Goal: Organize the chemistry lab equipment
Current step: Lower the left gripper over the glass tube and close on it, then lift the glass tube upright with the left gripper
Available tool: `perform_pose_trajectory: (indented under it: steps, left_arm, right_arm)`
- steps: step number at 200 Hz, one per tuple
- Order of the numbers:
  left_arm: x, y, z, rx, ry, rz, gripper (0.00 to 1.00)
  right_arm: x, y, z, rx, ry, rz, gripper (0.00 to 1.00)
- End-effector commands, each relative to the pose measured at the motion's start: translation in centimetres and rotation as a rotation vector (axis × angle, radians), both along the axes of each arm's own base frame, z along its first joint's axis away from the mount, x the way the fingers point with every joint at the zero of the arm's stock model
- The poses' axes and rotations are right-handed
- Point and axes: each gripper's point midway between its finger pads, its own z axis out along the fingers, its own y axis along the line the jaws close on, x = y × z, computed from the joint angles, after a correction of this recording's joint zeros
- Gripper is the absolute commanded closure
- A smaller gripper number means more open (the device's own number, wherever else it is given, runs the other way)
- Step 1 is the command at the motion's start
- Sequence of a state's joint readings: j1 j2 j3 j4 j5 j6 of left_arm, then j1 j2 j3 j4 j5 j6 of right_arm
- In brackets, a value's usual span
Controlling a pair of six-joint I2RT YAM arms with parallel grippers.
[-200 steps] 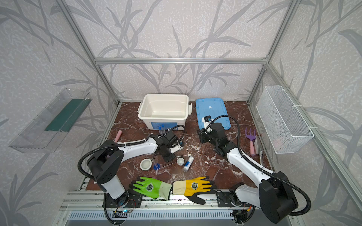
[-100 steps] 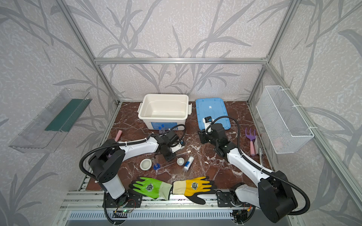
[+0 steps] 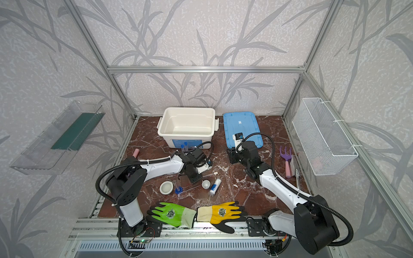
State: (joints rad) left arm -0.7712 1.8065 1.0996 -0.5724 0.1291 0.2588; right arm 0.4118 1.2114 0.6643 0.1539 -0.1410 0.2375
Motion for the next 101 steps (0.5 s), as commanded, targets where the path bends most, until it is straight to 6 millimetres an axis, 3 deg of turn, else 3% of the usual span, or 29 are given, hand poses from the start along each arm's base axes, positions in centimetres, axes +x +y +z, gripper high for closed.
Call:
perform_pose_trajectory:
  steps: [1, 52, 101]
  left_arm:
    - [-0.4, 0.0, -0.3, 0.026, 0.024, -0.018, 0.77]
    - [-0.1, 0.0, 0.0, 0.021, 0.004, -0.018, 0.83]
    - [1.2, -0.4, 2.8, -0.063, -0.058, 0.015, 0.85]
  right_arm:
    - [0.0, 0.0, 0.1, 0.016, -0.012, 0.002, 0.63]
    - [0.3, 0.1, 0.2, 0.046, 0.011, 0.015, 0.63]
    - [0.4, 0.7, 0.6, 0.091, 0.062, 0.063, 0.62]
